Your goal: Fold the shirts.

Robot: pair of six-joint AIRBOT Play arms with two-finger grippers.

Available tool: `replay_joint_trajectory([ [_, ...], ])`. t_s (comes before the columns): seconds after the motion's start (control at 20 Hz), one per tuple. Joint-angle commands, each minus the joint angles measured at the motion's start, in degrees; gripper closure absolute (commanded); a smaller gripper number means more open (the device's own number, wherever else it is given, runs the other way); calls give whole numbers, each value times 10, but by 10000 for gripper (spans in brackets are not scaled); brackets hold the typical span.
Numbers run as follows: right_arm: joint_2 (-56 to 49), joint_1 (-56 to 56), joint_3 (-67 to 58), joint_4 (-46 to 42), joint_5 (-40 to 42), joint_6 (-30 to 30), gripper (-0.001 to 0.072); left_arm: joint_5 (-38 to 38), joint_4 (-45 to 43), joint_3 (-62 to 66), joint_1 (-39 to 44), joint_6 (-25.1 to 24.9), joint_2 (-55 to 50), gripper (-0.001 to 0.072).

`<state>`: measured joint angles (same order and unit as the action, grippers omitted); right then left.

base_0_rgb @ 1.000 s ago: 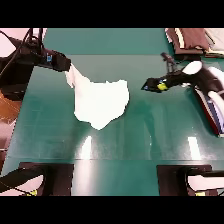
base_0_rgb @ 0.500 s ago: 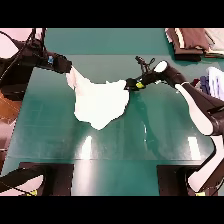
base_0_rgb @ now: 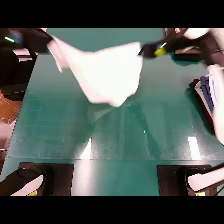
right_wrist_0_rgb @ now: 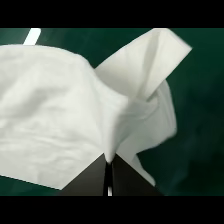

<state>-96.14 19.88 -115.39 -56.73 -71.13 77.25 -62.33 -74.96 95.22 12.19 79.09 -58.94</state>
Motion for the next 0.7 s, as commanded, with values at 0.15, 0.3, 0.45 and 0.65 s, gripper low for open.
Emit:
replay_joint_trajectory([
  [0.15,298,-77,50,-19,7,0,697,55,6,130,0,22,123,683],
  [0.3,381,-113,69,-19,3,0,697,70,10,161,0,34,140,683],
  [0.45,410,-136,68,-19,2,4,697,89,10,170,0,34,139,684],
  [0.65,370,-130,68,-18,-9,30,697,69,-14,169,0,33,91,684],
])
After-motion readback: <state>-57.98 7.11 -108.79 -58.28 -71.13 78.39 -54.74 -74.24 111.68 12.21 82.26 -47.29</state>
